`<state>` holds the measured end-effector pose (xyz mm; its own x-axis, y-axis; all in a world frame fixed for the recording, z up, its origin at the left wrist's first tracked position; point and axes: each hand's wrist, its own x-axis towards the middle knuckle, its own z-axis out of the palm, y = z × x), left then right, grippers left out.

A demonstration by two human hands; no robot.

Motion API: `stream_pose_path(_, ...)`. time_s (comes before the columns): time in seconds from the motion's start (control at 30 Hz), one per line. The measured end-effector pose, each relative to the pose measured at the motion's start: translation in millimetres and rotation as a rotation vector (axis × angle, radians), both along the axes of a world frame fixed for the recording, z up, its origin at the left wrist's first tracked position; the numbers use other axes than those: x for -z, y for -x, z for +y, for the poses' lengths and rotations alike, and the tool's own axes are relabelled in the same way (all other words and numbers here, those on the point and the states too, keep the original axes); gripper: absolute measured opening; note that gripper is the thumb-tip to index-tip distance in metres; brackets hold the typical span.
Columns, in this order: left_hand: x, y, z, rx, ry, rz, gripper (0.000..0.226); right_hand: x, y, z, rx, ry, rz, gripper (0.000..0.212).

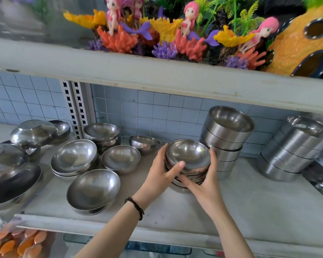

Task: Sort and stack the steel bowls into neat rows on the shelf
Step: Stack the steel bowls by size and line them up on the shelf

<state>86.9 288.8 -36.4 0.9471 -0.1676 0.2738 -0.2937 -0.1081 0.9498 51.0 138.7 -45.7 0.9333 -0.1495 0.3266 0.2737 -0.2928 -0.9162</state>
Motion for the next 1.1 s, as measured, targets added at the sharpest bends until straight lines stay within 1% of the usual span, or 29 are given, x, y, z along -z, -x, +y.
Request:
stream_pose_path(0.07, -0.8, -0.4, 3.0, 0.023, -0.011, -0.023, 0.043, -3.3, 2.4, 0.5, -0.008, 0.003, 0.004, 0.115)
stream_pose_path(0.1, -1.5, -0.2, 5.2, 0.033, -0.020, -0.016, 0.045, -5.5, 3.5, 0.6, -0.011, 0.009, 0.010, 0.114)
stream_pose_path(0.13, -2.5, 0.2, 7.8, 0.044, -0.032, 0.012, 0.055, -8.1, 5.1, 0.1, -0.011, 0.021, 0.016, 0.113)
stream_pose_path(0.2, -7.9, 2.2, 16.9, 0.041, -0.109, 0.067, 0.087, -14.9, 10.0, -1.2, 0.009, 0.058, 0.019, 0.110)
stream_pose_path(0.23, -12.7, 4.1, 23.4, 0.028, -0.162, 0.072, 0.096, -19.5, 13.4, -1.9, 0.033, 0.087, 0.012, 0.107)
stream_pose_path(0.27, -16.7, 4.1, 31.9, 0.013, -0.204, 0.057, 0.098, -24.8, 17.1, -2.3, 0.073, 0.134, -0.009, 0.102)
stream_pose_path(0.33, -25.8, 3.0, 53.2, -0.016, -0.301, -0.022, 0.089, -38.2, 24.2, 0.5, 0.188, 0.282, -0.098, 0.087)
stream_pose_path(0.4, -33.4, -1.0, 79.5, -0.058, -0.482, -0.138, 0.068, -54.8, 29.0, 9.6, 0.256, 0.443, -0.245, 0.071)
stream_pose_path(0.43, -37.6, -3.9, 95.3, -0.083, -0.581, -0.188, 0.060, -63.5, 29.6, 18.7, 0.248, 0.507, -0.316, 0.066)
stream_pose_path(0.47, -41.6, -7.5, 108.5, -0.107, -0.674, -0.229, 0.056, -71.6, 29.2, 27.3, 0.219, 0.565, -0.364, 0.061)
stream_pose_path(0.53, -51.0, -15.4, 128.6, -0.163, -0.872, -0.266, 0.060, -83.5, 23.8, 45.4, 0.136, 0.696, -0.408, 0.056)
stream_pose_path(0.6, -59.5, -25.1, 143.5, -0.222, -1.074, -0.309, 0.069, -89.4, 14.0, 65.3, 0.027, 0.832, -0.368, 0.061)
stream_pose_path(0.67, -66.3, -38.9, 154.7, -0.245, -1.231, -0.362, 0.074, -89.3, 0.3, 85.4, -0.095, 0.923, -0.287, 0.069)
stream_pose_path(0.73, -70.0, -54.7, 163.0, -0.213, -1.337, -0.391, 0.076, -85.4, -18.7, 102.4, -0.159, 0.953, -0.224, 0.074)
stream_pose_path(0.8, -69.6, -70.7, 167.8, -0.155, -1.404, -0.389, 0.076, -80.4, -40.4, 115.8, -0.168, 0.976, -0.148, 0.076)
stream_pose_path(0.9, -61.2, -92.2, 169.2, -0.044, -1.455, -0.397, 0.073, -69.9, -72.1, 127.6, -0.128, 1.069, -0.011, 0.080)
stream_pose_path(0.97, -53.4, -104.9, 165.2, 0.060, -1.381, -0.356, 0.065, -61.8, -90.4, 130.8, -0.104, 1.080, 0.105, 0.085)
stream_pose_path(1.03, -46.8, -116.3, 158.4, 0.119, -1.160, -0.241, 0.059, -55.1, -105.0, 133.6, -0.075, 0.969, 0.186, 0.084)
stream_pose_path(1.1, -41.3, -125.4, 150.3, 0.083, -0.906, -0.111, 0.055, -48.6, -115.1, 136.1, -0.018, 0.762, 0.225, 0.080)
